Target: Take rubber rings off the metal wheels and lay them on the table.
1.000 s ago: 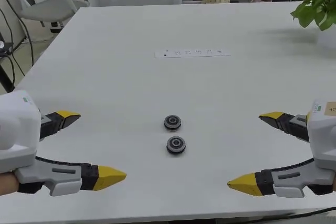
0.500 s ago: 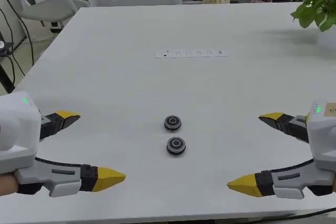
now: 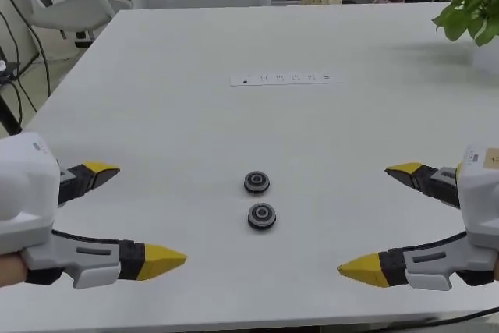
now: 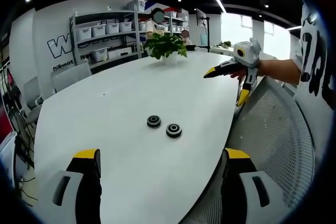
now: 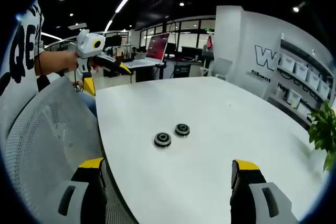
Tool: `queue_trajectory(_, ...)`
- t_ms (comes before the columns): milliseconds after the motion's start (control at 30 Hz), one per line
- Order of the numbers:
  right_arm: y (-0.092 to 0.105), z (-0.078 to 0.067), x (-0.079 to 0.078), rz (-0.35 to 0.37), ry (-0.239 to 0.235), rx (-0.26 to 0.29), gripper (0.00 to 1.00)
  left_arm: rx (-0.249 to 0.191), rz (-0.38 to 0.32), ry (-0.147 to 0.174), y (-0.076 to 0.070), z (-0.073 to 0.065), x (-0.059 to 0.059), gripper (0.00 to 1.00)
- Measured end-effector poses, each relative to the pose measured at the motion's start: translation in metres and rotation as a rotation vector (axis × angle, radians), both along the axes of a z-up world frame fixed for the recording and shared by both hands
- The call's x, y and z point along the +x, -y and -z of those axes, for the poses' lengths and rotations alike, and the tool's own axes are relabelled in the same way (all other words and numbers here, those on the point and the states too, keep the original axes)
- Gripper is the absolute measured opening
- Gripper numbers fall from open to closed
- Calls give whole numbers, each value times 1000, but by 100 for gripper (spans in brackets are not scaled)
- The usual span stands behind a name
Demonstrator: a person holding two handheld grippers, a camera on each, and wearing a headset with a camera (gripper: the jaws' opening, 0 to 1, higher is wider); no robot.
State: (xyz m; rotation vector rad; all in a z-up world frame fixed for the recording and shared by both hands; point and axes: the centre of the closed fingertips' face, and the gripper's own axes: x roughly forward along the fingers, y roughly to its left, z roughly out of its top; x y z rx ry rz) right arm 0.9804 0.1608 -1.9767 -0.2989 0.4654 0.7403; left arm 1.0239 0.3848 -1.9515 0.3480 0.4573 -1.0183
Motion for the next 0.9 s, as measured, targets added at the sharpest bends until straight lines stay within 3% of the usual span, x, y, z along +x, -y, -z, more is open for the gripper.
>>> queue_trajectory(200, -2, -2, 3, -5, 10, 7, 99, -3, 4, 7, 0, -1, 2, 93)
queue_trajectory(433, -6, -15, 11, -13, 29, 60, 96, -5, 14, 19, 3, -3, 5, 92)
queue_trajectory(900, -11, -13, 26, -52, 52, 31, 93, -6, 44, 41, 16, -8, 19, 90)
